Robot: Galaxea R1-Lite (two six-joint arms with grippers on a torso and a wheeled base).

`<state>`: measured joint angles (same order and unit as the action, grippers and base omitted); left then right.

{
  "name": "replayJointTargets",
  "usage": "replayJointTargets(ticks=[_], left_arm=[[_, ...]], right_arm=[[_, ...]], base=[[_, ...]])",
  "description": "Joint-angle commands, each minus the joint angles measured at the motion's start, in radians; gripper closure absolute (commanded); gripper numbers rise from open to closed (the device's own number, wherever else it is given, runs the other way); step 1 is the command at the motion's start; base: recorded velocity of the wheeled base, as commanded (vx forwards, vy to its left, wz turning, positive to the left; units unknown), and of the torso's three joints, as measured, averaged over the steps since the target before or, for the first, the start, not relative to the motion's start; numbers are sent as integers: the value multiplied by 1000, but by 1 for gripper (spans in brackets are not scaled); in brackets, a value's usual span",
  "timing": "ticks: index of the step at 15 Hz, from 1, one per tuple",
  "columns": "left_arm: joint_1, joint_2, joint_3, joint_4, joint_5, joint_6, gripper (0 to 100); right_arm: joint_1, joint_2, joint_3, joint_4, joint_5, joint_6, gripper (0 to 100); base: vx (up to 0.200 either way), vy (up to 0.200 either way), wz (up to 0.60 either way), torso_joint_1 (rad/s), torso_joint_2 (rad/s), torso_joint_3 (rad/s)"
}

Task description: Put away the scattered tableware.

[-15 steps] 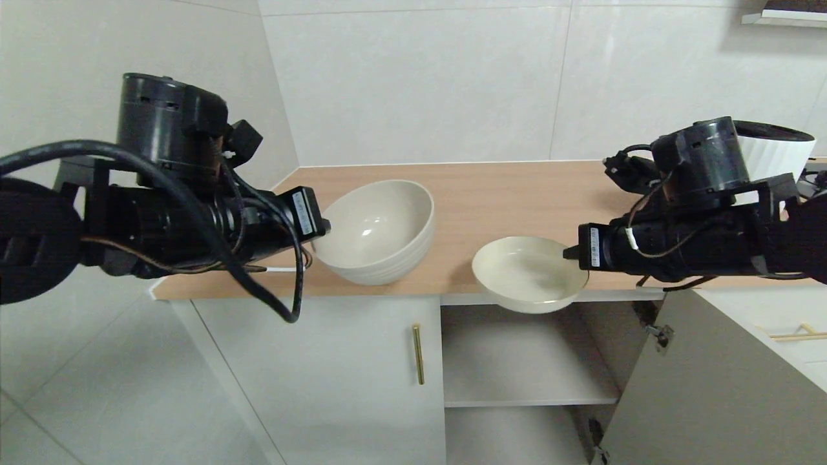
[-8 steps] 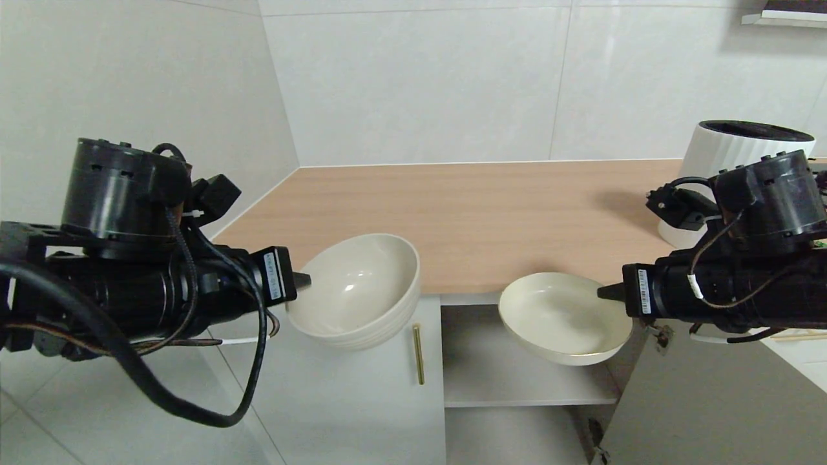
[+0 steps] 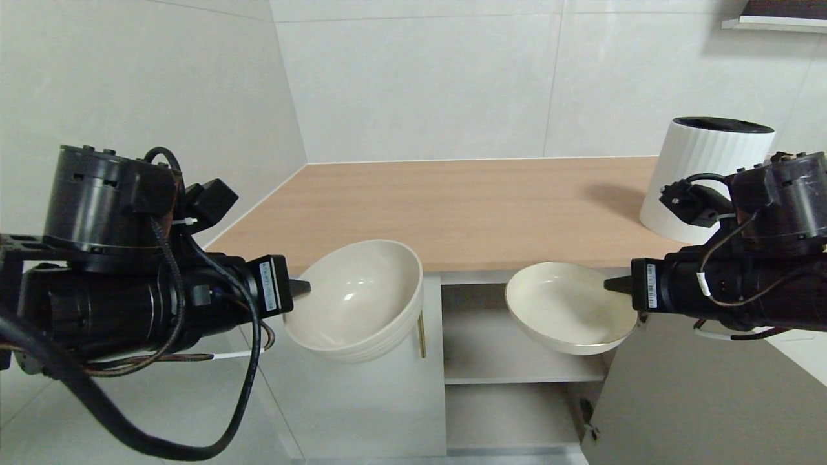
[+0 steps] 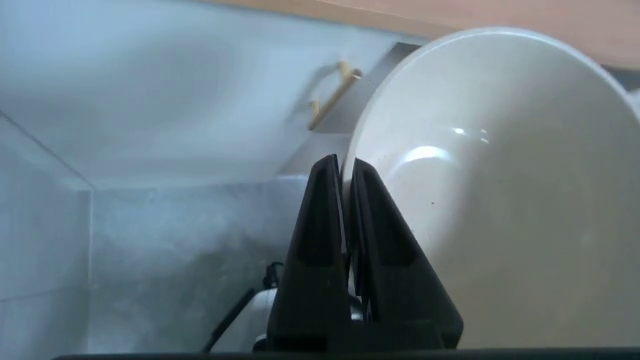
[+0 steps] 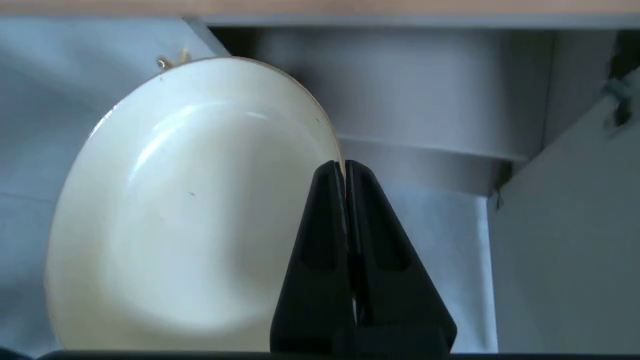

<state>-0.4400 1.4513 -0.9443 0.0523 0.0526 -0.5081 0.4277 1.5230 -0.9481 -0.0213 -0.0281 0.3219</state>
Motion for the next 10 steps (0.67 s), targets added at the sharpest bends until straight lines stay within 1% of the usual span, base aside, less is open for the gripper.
replayJointTargets(ticks=[1,5,10], left_arm=[[-3,3,-4,0,1,0,100],[-3,11,-11,0,1,8,100],[-2,14,-13,0,1,8,100]], right_arm=[[-1,26,3,0,-1,0,100],[-1,37,5,0,-1,-1,100],[-1,52,6,0,-1,0,100]], base=[[0,0,0,0,0,0],[0,0,0,0,0,0],[0,0,0,-4,13,8]])
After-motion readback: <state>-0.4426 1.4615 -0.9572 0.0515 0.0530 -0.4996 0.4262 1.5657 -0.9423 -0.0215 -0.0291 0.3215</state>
